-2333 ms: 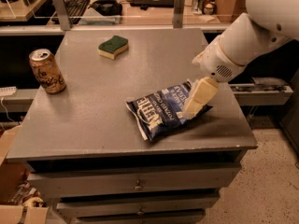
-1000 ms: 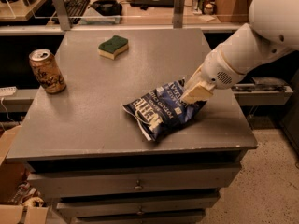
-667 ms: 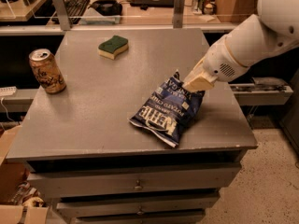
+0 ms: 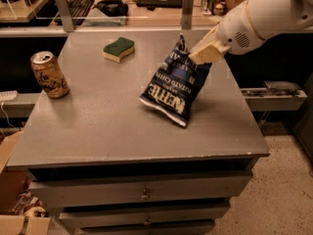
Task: Pick blue chip bag
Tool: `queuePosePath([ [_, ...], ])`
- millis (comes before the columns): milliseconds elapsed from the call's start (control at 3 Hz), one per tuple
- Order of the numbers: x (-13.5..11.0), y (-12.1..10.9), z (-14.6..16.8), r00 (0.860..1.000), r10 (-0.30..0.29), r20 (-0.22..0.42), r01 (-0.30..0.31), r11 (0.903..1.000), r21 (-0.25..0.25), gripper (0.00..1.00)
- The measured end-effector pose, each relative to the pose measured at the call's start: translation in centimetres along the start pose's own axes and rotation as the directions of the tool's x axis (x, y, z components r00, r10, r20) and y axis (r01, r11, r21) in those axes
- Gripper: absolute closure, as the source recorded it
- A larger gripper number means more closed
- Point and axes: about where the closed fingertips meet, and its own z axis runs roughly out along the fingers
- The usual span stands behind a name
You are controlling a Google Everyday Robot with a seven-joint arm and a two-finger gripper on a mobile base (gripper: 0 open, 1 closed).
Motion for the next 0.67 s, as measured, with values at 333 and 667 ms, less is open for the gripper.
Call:
queuePosePath([
  [333,-3.7,-2.9,-1.9,0.993,0.000,0.120,-0.004,0.9995,0.032,1.00],
  [667,-4.7,-3.4,-2.9,0.990,-0.012,0.140,0.005,0.9987,0.050,1.00],
])
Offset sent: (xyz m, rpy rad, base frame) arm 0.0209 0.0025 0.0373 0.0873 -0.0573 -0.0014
